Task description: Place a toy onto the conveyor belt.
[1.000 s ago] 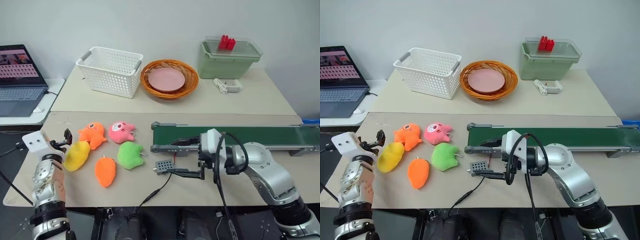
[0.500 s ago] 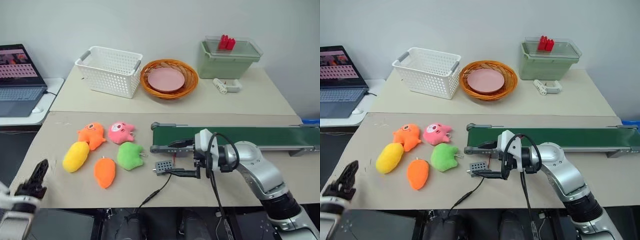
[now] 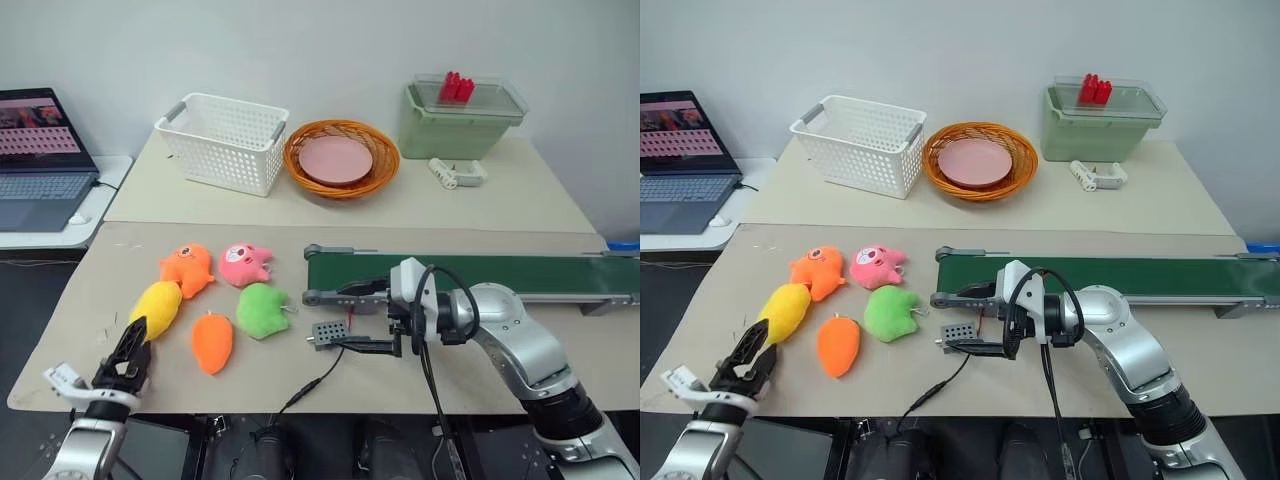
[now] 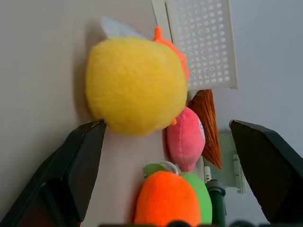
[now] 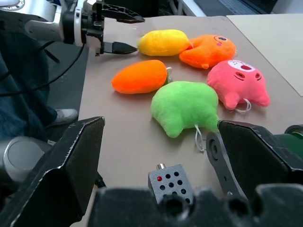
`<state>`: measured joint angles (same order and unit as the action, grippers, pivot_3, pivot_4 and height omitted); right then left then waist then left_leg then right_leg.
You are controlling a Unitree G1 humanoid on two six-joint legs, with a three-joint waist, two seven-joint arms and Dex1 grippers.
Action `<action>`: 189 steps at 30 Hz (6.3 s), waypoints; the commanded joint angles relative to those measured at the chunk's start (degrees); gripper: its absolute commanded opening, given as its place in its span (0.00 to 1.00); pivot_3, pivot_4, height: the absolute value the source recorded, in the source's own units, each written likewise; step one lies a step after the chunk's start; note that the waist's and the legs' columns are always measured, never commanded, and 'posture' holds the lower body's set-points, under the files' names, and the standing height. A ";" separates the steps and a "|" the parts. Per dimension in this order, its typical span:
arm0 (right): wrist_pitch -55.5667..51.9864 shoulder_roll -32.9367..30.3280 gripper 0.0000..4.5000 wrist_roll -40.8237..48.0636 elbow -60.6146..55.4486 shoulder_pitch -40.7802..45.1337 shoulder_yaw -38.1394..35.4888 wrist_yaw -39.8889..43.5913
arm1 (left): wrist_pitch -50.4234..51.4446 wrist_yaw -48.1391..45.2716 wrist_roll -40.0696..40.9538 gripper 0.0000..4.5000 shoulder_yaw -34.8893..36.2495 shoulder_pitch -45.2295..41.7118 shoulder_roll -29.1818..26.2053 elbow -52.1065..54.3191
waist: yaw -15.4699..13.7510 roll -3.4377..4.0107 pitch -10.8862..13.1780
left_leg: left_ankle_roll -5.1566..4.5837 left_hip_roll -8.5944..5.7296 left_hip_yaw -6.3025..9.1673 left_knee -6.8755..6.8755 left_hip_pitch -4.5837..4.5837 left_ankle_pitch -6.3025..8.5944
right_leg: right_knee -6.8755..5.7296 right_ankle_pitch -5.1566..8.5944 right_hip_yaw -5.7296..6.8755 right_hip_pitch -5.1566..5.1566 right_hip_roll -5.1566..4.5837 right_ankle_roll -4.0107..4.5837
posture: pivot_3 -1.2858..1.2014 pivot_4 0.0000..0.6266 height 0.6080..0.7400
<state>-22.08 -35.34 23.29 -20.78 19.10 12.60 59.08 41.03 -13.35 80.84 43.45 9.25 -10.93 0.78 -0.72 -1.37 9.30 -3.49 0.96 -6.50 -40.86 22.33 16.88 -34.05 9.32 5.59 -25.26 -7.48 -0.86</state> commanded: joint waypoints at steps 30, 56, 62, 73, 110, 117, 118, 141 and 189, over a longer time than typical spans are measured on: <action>-3.00 -0.76 1.00 2.90 -4.05 -0.96 -6.10 -5.60 | -16.77 12.08 4.83 1.00 7.30 -15.87 5.52 -18.44 | 0.05 0.91 -0.53 | -0.21 0.04 0.05 0.06 -0.39 0.10 | -0.13 0.20 0.01 0.25 0.09 -0.26 | 0.52 0.24 1.00; -2.51 -0.76 1.00 3.19 -4.23 -1.17 -7.12 -7.80 | -22.29 15.86 2.20 0.09 9.84 -21.57 2.41 -27.40 | 0.68 1.56 -0.92 | 0.00 0.00 0.12 0.92 -1.23 -0.01 | -0.01 0.43 -0.08 0.71 0.19 -0.32 | 0.52 0.24 1.00; -2.17 -0.86 1.00 2.67 -3.40 -1.24 -6.63 -7.43 | -24.98 15.60 -0.26 0.01 9.43 -20.93 2.94 -21.17 | 0.98 1.57 -0.92 | 0.36 0.19 0.23 1.10 -1.28 -0.11 | -0.06 0.54 -0.02 0.66 0.42 -0.13 | 0.52 0.24 1.00; -0.68 -0.08 1.00 0.90 -0.06 0.07 -5.49 -5.99 | -25.73 24.14 -4.04 0.01 1.19 -26.67 -0.82 7.50 | -0.19 -0.29 -0.08 | 0.67 0.07 0.37 0.91 -0.10 -0.41 | 0.12 0.11 0.06 -0.12 0.38 0.32 | 0.52 0.24 1.00; -1.26 0.39 1.00 -1.31 -3.51 -4.60 -9.61 -13.02 | -80.35 -4.09 -116.98 0.01 -75.92 -50.66 -25.58 -17.48 | -0.19 -0.09 0.10 | 0.36 -0.02 0.07 0.40 0.60 -0.33 | -0.01 0.01 0.08 -0.76 0.38 -0.07 | 0.52 0.24 1.00; -1.50 -0.09 1.00 -1.15 -4.31 -4.90 -10.20 -13.57 | -83.78 -3.76 -123.73 0.01 -77.75 -52.64 -24.16 -26.77 | -0.04 -0.08 0.10 | 0.16 -0.01 0.06 -0.02 0.74 -0.23 | -0.08 -0.11 0.03 -0.76 0.37 -0.23 | 0.52 0.24 1.00; -1.53 -0.11 1.00 -1.10 -4.40 -4.95 -10.23 -13.62 | -83.53 -3.72 -124.05 0.01 -77.71 -52.98 -23.79 -27.82 | -0.02 -0.09 0.10 | 0.14 -0.01 0.05 -0.03 0.74 -0.23 | -0.08 -0.12 0.01 -0.76 0.36 -0.25 | 0.52 0.24 1.00; -1.61 -0.11 1.00 -1.59 -3.77 -4.56 -9.90 -13.62 | -81.36 -2.04 -124.38 0.75 -74.85 -55.03 -20.69 -30.26 | 0.17 -0.08 0.08 | -0.19 0.01 -0.06 -0.17 0.61 -0.18 | -0.21 -0.31 -0.13 -0.71 0.35 -0.22 | 0.52 0.24 1.00; -1.85 9.36 1.00 -8.78 1.51 -3.82 -12.63 -30.36 | -13.40 3.38 -68.44 0.75 -12.48 -16.66 -6.76 15.79 | 0.33 -0.08 0.08 | 0.04 -0.04 0.04 -0.87 0.66 -0.27 | -0.89 -0.27 -0.26 -0.69 0.23 -0.32 | 0.52 0.24 1.00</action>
<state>-23.92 -26.92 15.30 -18.35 14.90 3.04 32.31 29.00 -9.65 11.58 29.80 -8.41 -16.67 13.85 -0.39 -1.46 9.38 -3.45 0.93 -6.47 -41.73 22.99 16.61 -34.94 9.05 5.33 -25.95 -7.25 -1.18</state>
